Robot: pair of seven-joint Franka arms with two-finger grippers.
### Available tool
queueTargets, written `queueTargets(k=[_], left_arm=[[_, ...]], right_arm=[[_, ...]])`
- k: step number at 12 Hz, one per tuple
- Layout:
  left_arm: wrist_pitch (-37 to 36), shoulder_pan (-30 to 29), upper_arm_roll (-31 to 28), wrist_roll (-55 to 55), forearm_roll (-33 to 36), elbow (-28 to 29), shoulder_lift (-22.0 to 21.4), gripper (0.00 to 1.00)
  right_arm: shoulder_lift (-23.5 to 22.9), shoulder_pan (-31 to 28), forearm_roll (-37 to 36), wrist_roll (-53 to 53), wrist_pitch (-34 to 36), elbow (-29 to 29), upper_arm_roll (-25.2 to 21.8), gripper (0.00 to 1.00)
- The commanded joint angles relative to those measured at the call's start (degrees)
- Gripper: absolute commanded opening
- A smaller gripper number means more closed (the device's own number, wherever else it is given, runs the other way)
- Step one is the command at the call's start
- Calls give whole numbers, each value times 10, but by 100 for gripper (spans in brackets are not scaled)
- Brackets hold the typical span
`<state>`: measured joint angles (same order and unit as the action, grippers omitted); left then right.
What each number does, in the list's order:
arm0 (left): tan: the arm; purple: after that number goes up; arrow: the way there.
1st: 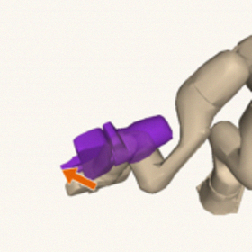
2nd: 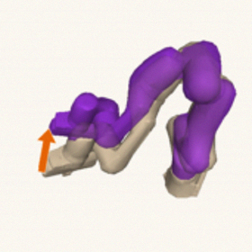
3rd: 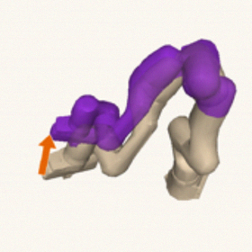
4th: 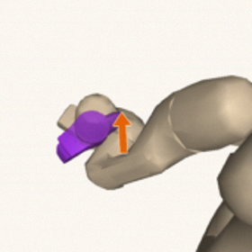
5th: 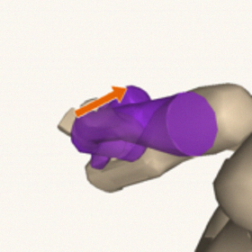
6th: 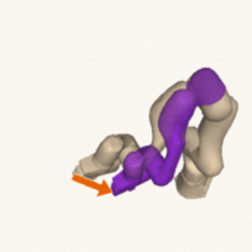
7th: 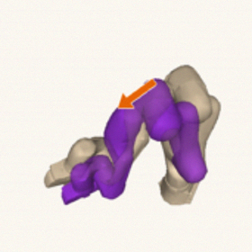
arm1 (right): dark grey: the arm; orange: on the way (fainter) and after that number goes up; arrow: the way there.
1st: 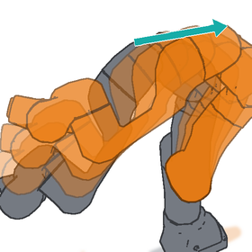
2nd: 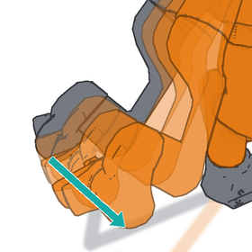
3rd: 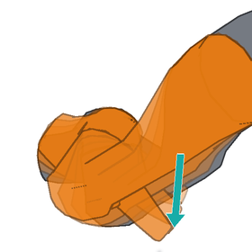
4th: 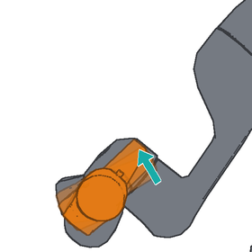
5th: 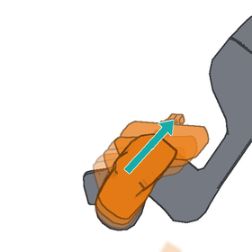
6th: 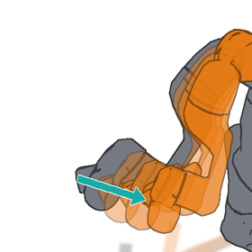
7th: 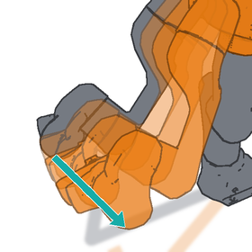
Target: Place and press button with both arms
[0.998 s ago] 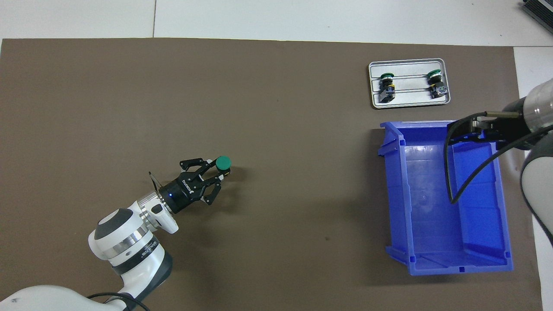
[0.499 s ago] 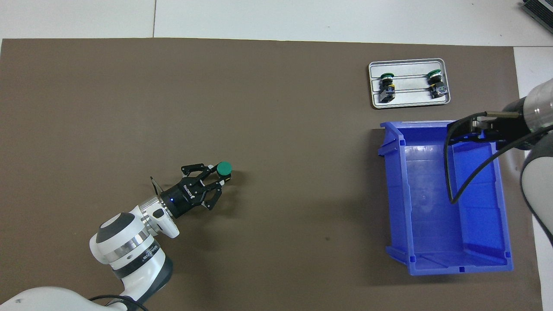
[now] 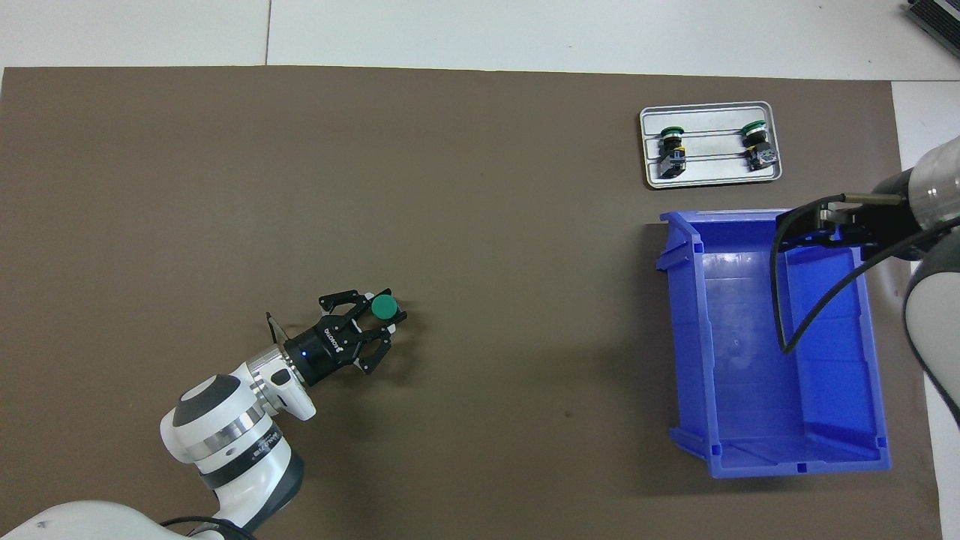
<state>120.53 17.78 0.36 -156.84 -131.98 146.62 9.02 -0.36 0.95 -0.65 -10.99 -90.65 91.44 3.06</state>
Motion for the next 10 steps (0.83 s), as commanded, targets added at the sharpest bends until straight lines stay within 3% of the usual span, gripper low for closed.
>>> queueTargets(k=[1, 7, 10], left_arm=[[-1, 15, -10, -60, -16, 12, -4, 52], [8, 15, -10, -61, -14, 15, -4, 75], [11, 20, -10, -61, -12, 14, -3, 77]], right_arm=[[13, -6, 14, -2, -10, 16, 4, 100], [13, -6, 14, -2, -10, 16, 4, 100], [13, -6, 14, -2, -10, 16, 4, 100]])
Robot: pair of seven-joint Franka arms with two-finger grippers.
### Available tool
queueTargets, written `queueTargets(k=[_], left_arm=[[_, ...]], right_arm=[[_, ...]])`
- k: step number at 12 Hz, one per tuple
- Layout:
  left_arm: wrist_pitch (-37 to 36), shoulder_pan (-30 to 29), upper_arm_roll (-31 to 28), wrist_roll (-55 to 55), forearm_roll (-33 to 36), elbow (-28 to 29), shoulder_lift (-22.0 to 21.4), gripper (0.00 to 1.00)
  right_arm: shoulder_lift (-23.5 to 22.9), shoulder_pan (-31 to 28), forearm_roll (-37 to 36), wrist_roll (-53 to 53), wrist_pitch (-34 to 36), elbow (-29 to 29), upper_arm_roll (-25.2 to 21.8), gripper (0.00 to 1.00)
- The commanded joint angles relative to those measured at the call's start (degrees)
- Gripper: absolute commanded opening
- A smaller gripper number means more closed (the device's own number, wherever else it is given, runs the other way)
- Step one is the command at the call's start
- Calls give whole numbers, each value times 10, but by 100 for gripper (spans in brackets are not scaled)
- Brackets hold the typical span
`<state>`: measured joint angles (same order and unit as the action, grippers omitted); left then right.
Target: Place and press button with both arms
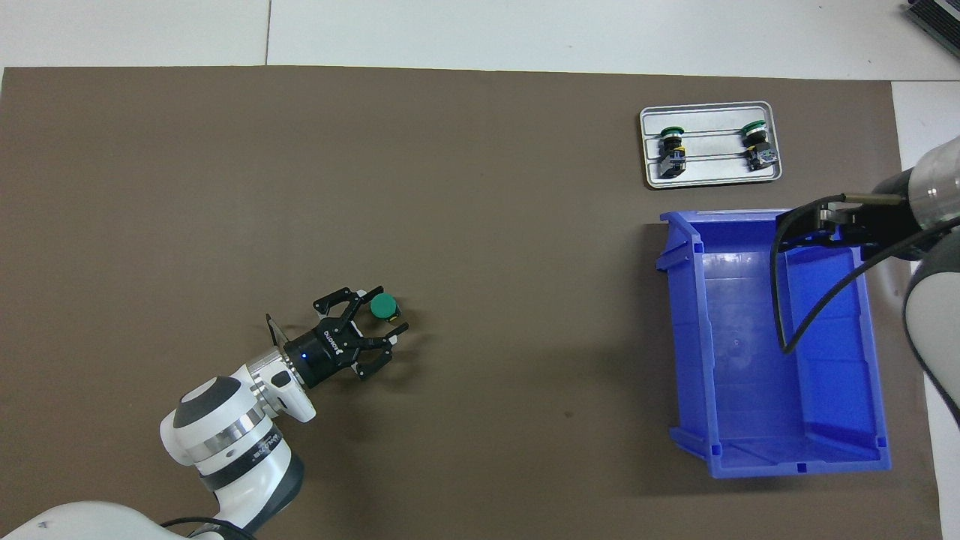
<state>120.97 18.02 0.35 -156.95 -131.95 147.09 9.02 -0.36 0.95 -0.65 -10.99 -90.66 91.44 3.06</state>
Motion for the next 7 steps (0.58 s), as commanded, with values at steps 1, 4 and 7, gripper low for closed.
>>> queueTargets(k=[1, 4, 7], left_arm=[[13, 18, -10, -60, -11, 8, -4, 78], [64, 17, -10, -55, 16, 2, -27, 77], [160, 18, -6, -28, 17, -9, -85, 77]], right_arm=[[14, -6, 14, -1, -8, 16, 5, 100], [14, -4, 14, -1, -8, 16, 5, 100], [14, -4, 14, -1, -8, 16, 5, 100]])
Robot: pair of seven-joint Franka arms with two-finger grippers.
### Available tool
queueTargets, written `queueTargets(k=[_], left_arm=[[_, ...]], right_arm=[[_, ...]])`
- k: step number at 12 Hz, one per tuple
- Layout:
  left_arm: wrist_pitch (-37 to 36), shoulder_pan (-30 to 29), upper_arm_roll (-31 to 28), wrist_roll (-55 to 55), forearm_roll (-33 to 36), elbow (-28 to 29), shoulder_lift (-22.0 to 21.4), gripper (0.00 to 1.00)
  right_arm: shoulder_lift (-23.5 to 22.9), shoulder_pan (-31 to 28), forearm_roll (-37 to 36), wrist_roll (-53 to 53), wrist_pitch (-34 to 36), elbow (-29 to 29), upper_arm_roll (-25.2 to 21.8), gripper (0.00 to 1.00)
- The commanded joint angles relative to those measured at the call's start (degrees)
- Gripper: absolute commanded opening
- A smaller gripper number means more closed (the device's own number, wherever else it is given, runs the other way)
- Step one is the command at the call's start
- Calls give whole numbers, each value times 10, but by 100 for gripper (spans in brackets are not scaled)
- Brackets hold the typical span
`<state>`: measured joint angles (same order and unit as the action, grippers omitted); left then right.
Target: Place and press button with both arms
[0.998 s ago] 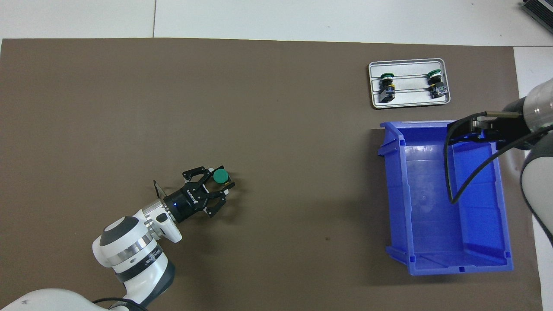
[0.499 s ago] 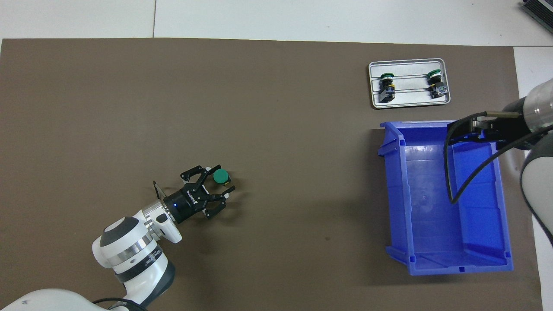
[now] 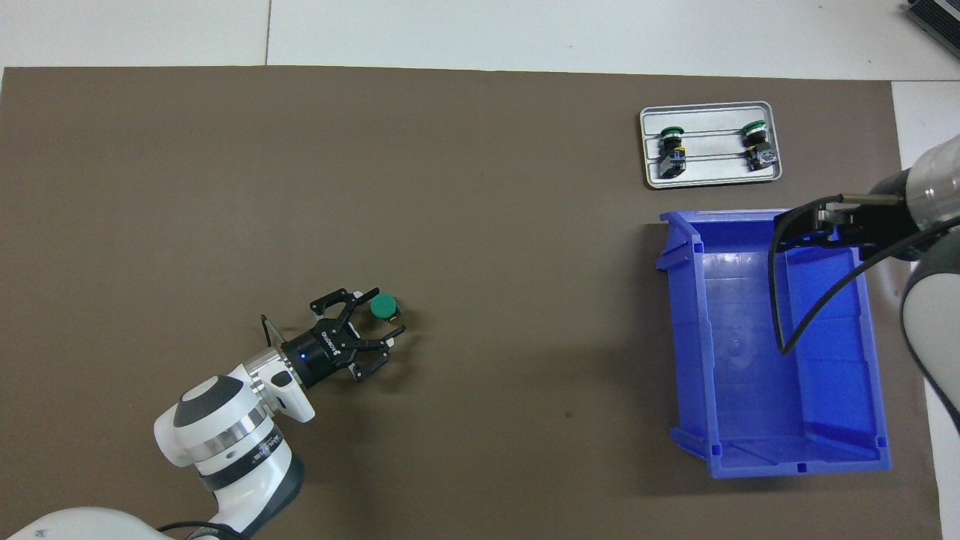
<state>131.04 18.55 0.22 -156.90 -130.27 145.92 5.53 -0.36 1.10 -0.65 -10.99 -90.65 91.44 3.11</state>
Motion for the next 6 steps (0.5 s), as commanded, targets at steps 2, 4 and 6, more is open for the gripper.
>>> queueTargets(k=[2, 4, 6], left_arm=[[107, 17, -4, -20, 3, -1, -68, 76], [138, 9, -8, -20, 81, -6, -67, 71], [149, -4, -8, -19, 120, -3, -70, 70]], right_arm=[[13, -6, 14, -1, -8, 16, 4, 100], [14, -6, 14, -1, -8, 16, 4, 100], [14, -6, 14, -1, -8, 16, 4, 100]])
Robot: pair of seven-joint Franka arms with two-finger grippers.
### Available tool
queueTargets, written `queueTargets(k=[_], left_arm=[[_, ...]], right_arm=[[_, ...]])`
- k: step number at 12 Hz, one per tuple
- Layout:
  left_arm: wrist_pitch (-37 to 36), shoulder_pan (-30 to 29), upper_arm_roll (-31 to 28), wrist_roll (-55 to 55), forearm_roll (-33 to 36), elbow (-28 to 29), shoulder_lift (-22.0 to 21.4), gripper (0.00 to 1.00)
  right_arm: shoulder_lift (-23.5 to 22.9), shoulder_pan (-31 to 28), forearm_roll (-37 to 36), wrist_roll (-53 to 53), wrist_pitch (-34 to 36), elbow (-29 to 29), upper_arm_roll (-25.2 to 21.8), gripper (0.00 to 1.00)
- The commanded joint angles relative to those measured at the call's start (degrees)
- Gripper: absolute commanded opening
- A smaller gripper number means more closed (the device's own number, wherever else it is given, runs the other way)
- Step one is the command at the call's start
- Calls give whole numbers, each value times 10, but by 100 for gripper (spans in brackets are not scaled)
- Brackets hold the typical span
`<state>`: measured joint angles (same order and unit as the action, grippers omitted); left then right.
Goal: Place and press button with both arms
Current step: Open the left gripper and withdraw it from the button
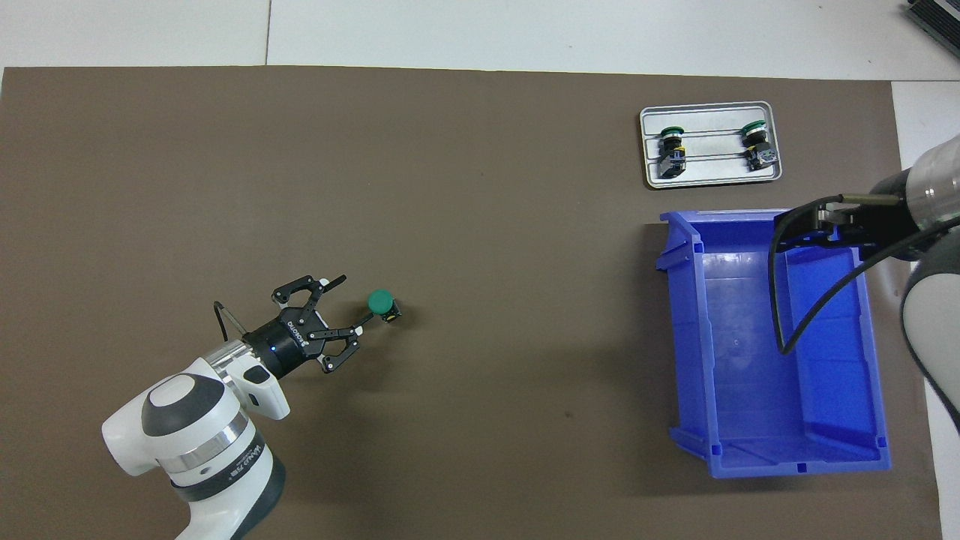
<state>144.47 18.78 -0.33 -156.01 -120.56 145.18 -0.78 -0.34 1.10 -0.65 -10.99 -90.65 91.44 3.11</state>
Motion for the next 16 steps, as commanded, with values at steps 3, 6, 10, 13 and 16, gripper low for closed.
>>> queueTargets(k=[3, 6, 10, 13, 16], left_arm=[[29, -7, -4, -3, 26, 1, -19, 70], [24, -47, -6, 53, 120, -20, -21, 69], [-85, -152, -6, 222, 317, -82, -7, 69], [-244, -236, -6, 454, 545, -217, 25, 69], [-368, -267, -6, 643, 699, -384, 80, 69]], right_arm=[[14, -6, 14, -1, -8, 16, 4, 100], [13, -6, 14, -1, -8, 16, 4, 100], [14, -6, 14, -1, -8, 16, 4, 100], [14, -6, 14, -1, -8, 16, 4, 100], [14, -6, 14, -1, -8, 16, 4, 100]])
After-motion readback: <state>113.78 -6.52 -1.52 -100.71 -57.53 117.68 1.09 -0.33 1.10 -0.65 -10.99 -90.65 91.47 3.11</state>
